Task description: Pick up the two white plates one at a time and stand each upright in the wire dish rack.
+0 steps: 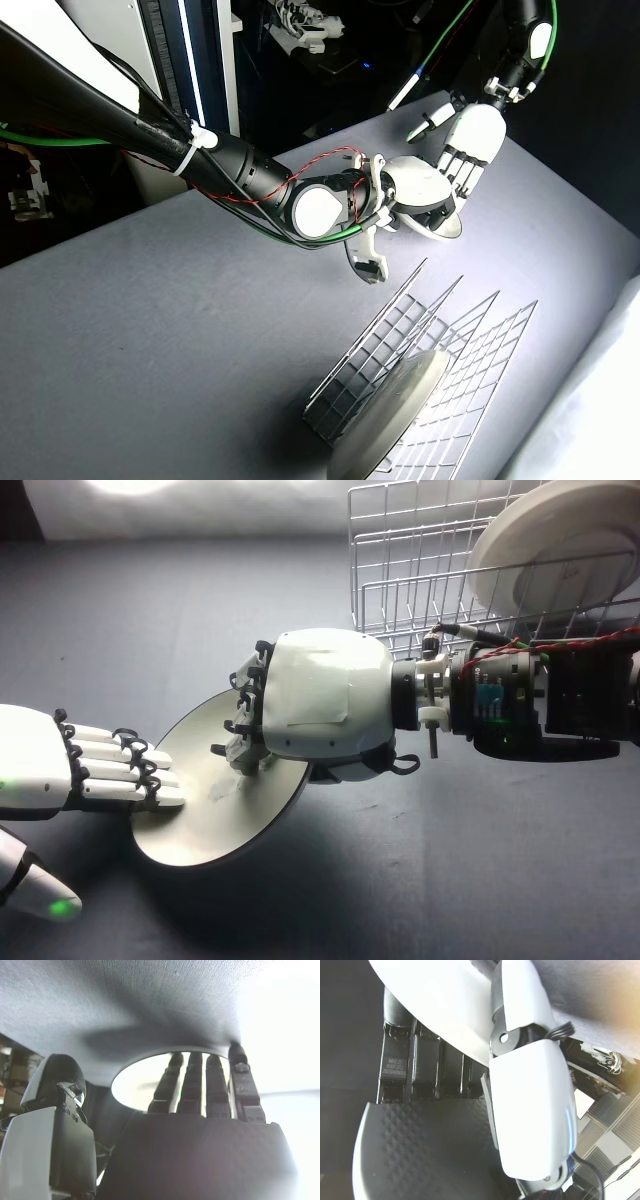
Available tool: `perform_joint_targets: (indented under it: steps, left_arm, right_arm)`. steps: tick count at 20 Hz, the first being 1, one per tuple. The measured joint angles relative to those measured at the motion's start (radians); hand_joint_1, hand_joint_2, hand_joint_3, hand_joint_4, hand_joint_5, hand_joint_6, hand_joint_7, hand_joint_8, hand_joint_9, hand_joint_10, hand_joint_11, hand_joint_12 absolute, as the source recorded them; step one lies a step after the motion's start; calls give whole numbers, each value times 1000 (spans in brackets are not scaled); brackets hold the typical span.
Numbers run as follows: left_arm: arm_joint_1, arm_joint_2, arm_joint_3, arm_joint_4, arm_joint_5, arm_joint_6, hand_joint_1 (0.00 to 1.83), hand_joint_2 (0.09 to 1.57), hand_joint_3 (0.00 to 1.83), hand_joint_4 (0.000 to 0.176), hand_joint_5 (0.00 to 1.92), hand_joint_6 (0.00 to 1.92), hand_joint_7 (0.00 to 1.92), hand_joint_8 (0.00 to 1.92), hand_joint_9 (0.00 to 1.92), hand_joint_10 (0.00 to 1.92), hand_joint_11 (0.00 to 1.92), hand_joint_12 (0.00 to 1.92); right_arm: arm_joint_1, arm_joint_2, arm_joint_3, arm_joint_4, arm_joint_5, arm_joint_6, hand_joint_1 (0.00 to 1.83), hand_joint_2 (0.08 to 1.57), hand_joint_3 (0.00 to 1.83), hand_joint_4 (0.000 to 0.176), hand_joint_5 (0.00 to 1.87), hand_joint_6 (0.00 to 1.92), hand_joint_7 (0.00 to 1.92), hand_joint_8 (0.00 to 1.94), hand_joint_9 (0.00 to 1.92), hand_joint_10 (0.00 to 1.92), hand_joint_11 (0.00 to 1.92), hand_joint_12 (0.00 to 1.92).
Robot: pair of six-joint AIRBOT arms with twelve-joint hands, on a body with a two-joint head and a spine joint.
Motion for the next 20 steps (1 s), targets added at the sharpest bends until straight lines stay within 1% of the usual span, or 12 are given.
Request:
perform_joint_targets:
  steps: [1,2,3,6,7,9,10,11,13,16,17,20]
  left_arm:
    - [-3,0,0,2,0,0,0,1142,0,0,0,0,4,1,26,9,52,55]
    - [-17,0,1,16,1,-2,0,1147,1,0,11,4,16,6,35,12,53,56]
    - [-37,0,2,37,2,-3,0,1146,0,0,11,4,18,6,37,12,57,58]
    - [-103,1,2,75,1,-12,0,1134,0,0,2,0,11,2,27,5,38,51]
    - [-130,2,2,92,1,-19,0,1133,0,0,20,7,33,10,52,13,71,66]
    - [-199,19,6,105,4,-23,0,1139,0,0,1,0,14,0,33,3,54,60]
    - [-225,26,10,105,4,-25,0,1128,0,0,0,0,10,0,25,0,36,53]
    - [-281,35,26,105,7,-29,0,1131,0,0,0,0,6,0,25,0,38,54]
    - [-347,43,39,117,13,-44,0,1139,0,0,2,1,9,3,25,8,48,59]
    - [-447,50,54,180,-2,-73,0,1132,0,0,0,0,2,0,17,3,39,56]
    - [-474,56,58,191,-4,-77,0,1141,1,0,7,3,8,3,21,5,47,59]
    - [-499,61,75,208,2,-85,0,1146,3,0,0,0,0,0,12,0,30,52]
  right_arm:
    - [2,2,-3,6,0,0,1366,1078,2,0,1004,724,1100,838,995,1180,803,1474]
    - [6,6,-10,12,-3,0,1303,1057,0,0,1094,606,1149,896,1033,1054,800,1497]
    - [12,14,-25,25,-3,0,1291,1047,0,0,1118,572,1172,879,1064,970,796,1488]
    - [24,38,-69,43,-14,1,1292,1047,0,0,1134,513,1169,915,1075,945,779,1498]
    - [30,51,-86,50,-18,3,1370,1070,0,0,1049,657,1099,860,1002,1139,797,1432]
    - [37,77,-115,71,-27,3,1386,1085,0,0,1011,761,1037,925,969,1188,814,1372]
    - [39,83,-124,79,-34,3,1382,1101,3,0,934,890,1006,961,960,1205,812,1357]
    - [48,97,-144,84,-52,3,1380,1111,0,0,894,939,1002,964,953,1223,821,1340]
    - [55,114,-172,105,-56,4,1384,1100,1,0,889,961,1036,883,992,1162,866,1262]
    - [74,135,-208,131,-59,5,1384,1096,0,0,904,1000,1026,859,1012,1115,889,1192]
    - [82,145,-219,150,-59,5,1383,1100,1,0,911,966,1019,889,988,1165,874,1219]
    - [99,171,-247,211,-63,3,1384,1093,0,0,934,976,1037,854,990,1129,882,1220]
